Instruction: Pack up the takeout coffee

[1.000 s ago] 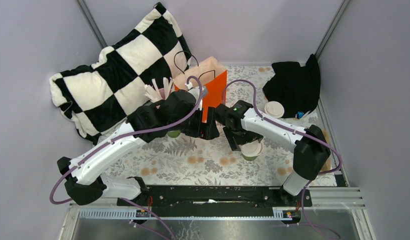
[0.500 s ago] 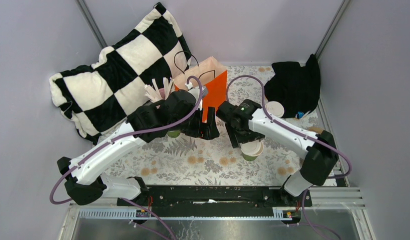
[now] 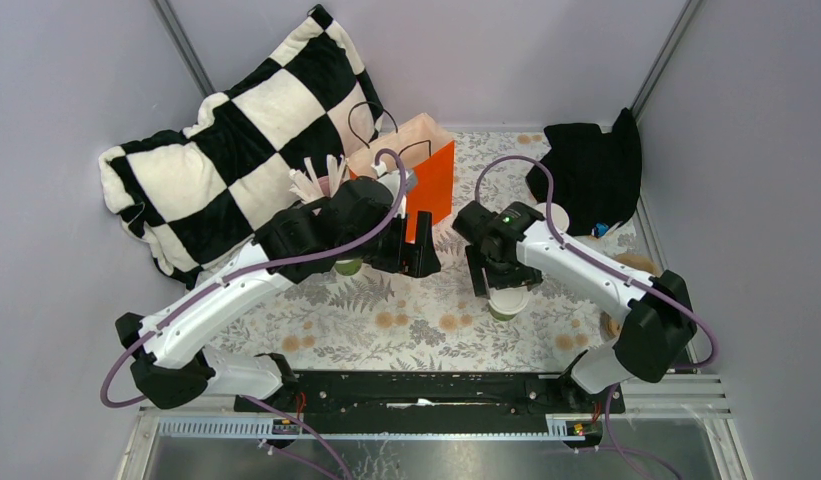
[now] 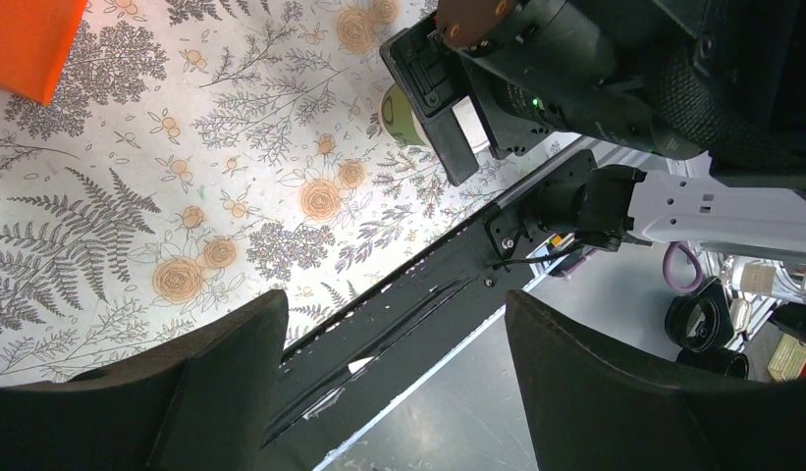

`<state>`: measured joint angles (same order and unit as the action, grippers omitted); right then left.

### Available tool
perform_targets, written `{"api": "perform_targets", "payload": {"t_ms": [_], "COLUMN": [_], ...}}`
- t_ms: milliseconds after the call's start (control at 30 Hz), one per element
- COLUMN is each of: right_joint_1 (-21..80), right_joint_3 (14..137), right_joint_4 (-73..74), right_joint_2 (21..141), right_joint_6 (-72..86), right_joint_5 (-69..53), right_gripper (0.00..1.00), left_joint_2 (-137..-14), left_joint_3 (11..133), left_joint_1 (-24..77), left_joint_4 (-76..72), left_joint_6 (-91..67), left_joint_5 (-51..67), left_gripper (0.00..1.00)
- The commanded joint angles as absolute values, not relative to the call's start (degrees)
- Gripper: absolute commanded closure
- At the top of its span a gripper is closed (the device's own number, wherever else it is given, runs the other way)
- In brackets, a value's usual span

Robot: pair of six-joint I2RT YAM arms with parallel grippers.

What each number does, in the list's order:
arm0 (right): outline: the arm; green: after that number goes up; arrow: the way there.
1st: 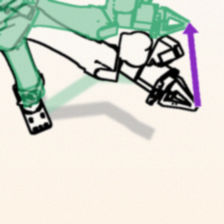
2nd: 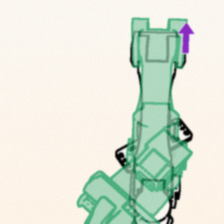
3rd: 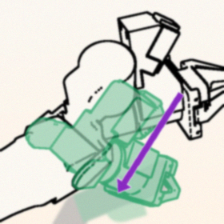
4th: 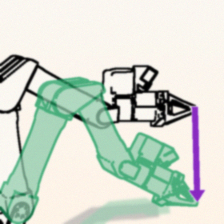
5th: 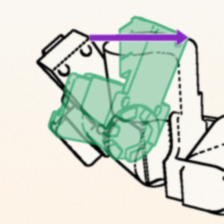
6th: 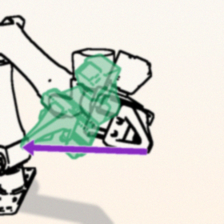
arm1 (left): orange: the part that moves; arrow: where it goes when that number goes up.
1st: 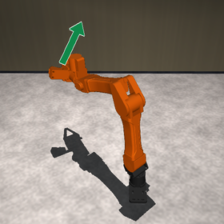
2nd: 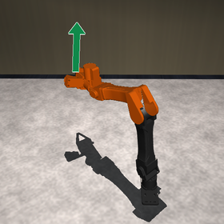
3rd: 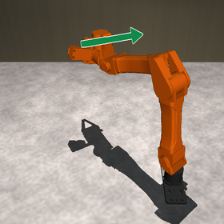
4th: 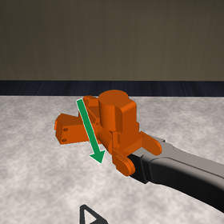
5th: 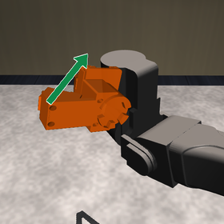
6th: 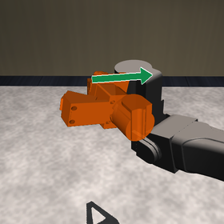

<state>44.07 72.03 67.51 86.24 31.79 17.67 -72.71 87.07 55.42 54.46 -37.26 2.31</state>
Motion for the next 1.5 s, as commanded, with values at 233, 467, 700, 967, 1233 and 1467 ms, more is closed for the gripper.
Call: {"api": "perform_targets", "payload": {"t_ms": [233, 467, 700, 967, 1233, 1467], "right_joint_1": [42.01, 38.34, 36.67, 36.61, 36.6, 36.65], "right_joint_3": [74.06, 74.17, 72.64, 72.92, 71.24, 70.81], "right_joint_4": [67.2, 66.49, 65.14, 66.27, 66.29, 66.1], "right_joint_2": [82.99, 82.33, 82.16, 82.8, 81.52, 82.35], "right_joint_6": [31.5, 29.6, 28.86, 27.03, 26.17, 25.49], "right_joint_5": [15.78, 12.41, 10.57, 11.42, 9.41, 9.73], "right_gripper": [0.11, 0.09, 0.09, 0.04, 0.04, 0.08], "left_joint_2": [-74.28, -75.31, -75.4, -76.06, -76.45, -76.84], "left_joint_3": [90.99, 91.52, 91.66, 91.87, 91.97, 92.06], "left_joint_1": [55.6, 55.57, 55.59, 55.6, 55.6, 55.55], "left_joint_4": [54.91, 54.93, 54.9, 54.85, 54.84, 54.84], "left_joint_6": [-35.36, -34.93, -35.01, -34.99, -35.26, -35.33], "left_joint_5": [2.09, 2.62, 2.36, 2.7, 3.15, 3.6], "left_gripper": [0.15, 0.15, 0.15, 0.15, 0.15, 0.15]}}
